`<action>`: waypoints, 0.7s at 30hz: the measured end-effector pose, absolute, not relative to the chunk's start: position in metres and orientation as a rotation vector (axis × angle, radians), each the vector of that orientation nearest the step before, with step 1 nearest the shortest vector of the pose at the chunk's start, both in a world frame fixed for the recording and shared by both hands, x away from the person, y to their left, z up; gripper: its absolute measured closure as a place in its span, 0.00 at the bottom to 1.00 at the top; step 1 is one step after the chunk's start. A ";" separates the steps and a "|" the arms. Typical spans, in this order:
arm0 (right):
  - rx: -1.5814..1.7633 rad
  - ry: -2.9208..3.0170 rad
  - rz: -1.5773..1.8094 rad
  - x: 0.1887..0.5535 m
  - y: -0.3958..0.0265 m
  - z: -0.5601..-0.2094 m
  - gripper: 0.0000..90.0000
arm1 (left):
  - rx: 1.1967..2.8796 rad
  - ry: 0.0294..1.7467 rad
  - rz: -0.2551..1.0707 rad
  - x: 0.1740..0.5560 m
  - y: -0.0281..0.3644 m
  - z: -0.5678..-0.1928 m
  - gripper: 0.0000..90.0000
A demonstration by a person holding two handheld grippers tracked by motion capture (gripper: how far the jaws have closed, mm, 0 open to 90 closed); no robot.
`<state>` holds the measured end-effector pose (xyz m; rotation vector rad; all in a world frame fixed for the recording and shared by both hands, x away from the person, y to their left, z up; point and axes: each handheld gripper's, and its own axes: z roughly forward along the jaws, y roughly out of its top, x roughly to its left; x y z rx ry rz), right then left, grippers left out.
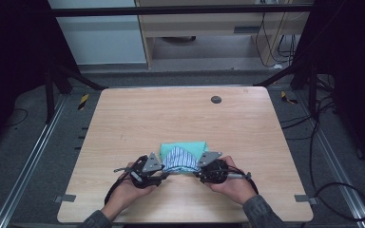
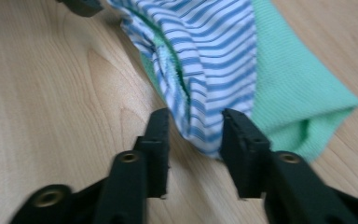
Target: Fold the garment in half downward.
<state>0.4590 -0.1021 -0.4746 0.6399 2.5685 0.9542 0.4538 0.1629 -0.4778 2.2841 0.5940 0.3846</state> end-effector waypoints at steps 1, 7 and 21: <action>0.678 2.533 0.962 0.455 -0.112 -0.470 0.60 | 2.257 0.600 0.387 0.450 0.167 -0.473 0.60; 0.768 2.470 0.964 0.453 -0.139 -0.466 0.41 | 2.235 0.617 0.409 0.450 0.174 -0.461 0.43; 1.039 2.272 0.948 0.493 -0.182 -0.466 0.07 | 2.210 0.834 0.439 0.499 0.194 -0.455 0.09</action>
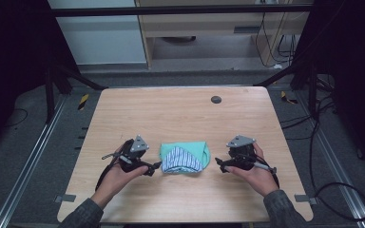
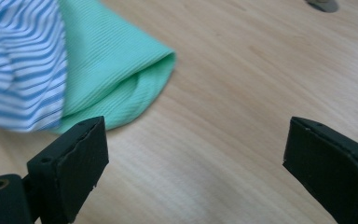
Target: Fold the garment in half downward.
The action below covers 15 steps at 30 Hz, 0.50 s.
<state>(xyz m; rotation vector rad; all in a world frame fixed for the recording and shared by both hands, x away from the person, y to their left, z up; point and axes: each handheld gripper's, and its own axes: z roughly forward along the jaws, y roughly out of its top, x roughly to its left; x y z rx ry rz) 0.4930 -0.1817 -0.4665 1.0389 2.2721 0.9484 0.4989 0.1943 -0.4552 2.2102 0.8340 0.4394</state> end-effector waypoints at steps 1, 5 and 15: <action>1.055 2.260 0.946 0.495 -0.184 -0.467 0.07 | 2.204 0.853 0.448 0.502 0.196 -0.455 0.08; 1.111 2.214 0.940 0.501 -0.190 -0.468 0.07 | 2.161 0.917 0.478 0.511 0.206 -0.457 0.08; 1.303 2.159 0.865 0.520 -0.201 -0.485 0.08 | 2.140 1.041 0.501 0.535 0.232 -0.473 0.08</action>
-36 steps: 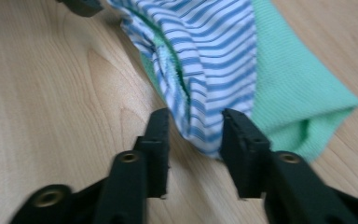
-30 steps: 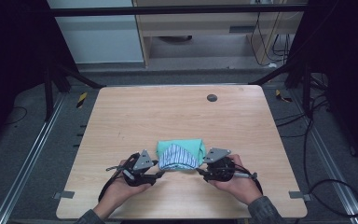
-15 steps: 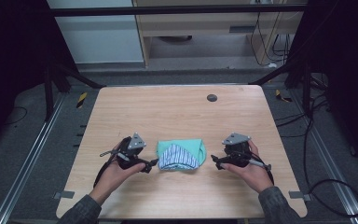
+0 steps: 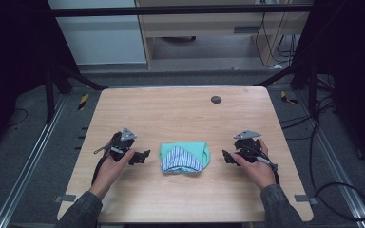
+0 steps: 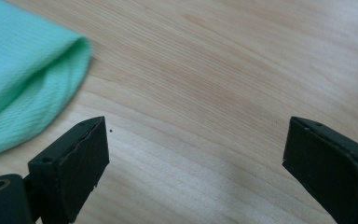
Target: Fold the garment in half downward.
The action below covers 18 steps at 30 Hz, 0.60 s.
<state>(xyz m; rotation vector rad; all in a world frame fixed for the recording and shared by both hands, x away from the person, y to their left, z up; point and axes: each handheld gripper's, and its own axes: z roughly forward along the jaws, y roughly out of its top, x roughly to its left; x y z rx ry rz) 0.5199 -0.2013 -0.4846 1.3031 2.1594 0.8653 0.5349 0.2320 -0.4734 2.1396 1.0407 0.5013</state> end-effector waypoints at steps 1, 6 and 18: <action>1.328 2.154 0.862 0.523 -0.202 -0.487 0.08 | 2.137 1.053 0.507 0.538 0.235 -0.475 0.08; 1.409 2.103 0.851 0.535 -0.208 -0.497 0.08 | 2.121 1.109 0.506 0.550 0.244 -0.486 0.08; 1.491 2.024 0.813 0.547 -0.218 -0.507 0.08 | 2.114 1.130 0.514 0.559 0.244 -0.495 0.07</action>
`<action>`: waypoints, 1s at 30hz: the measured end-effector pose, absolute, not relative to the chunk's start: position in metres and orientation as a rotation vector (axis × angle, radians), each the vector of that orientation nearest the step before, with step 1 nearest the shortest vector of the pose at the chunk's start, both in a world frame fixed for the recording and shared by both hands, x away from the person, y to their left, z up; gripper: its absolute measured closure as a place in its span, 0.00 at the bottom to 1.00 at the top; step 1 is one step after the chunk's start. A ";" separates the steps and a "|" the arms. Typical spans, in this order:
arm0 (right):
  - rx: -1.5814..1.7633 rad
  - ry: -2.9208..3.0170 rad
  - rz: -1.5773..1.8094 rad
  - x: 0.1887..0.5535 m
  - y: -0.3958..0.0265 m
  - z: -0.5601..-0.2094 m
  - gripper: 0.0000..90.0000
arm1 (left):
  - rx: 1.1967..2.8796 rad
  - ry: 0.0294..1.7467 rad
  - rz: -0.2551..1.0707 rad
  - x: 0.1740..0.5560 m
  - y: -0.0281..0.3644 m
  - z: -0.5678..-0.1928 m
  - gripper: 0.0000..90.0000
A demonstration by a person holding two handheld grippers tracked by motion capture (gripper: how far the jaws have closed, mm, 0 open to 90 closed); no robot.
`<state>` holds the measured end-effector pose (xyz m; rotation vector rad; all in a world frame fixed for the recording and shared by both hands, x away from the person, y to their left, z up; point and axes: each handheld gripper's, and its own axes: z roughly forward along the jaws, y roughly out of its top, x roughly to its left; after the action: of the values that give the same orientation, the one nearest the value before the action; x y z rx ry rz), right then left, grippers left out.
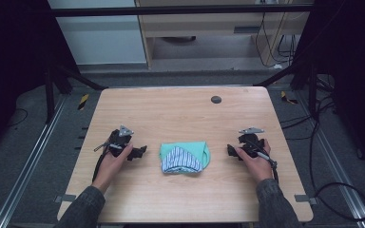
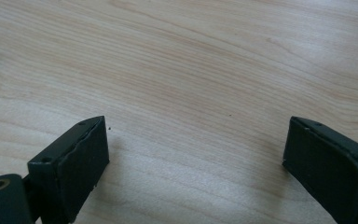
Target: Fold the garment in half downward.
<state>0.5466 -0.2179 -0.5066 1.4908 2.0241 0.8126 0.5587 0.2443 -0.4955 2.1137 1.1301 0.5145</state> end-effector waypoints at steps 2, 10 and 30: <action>1.494 2.005 0.811 0.547 -0.220 -0.506 0.08 | 2.117 1.132 0.519 0.559 0.245 -0.496 0.07; 1.515 1.992 0.817 0.549 -0.222 -0.508 0.07 | 2.114 1.166 0.529 0.564 0.251 -0.502 0.07; 1.537 1.978 0.862 0.546 -0.218 -0.511 0.04 | 2.111 1.157 0.515 0.568 0.248 -0.508 0.01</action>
<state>0.5461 -0.2183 -0.5113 1.5366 1.9781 0.8622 0.5677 0.2484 -0.5077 2.1105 1.1565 0.5146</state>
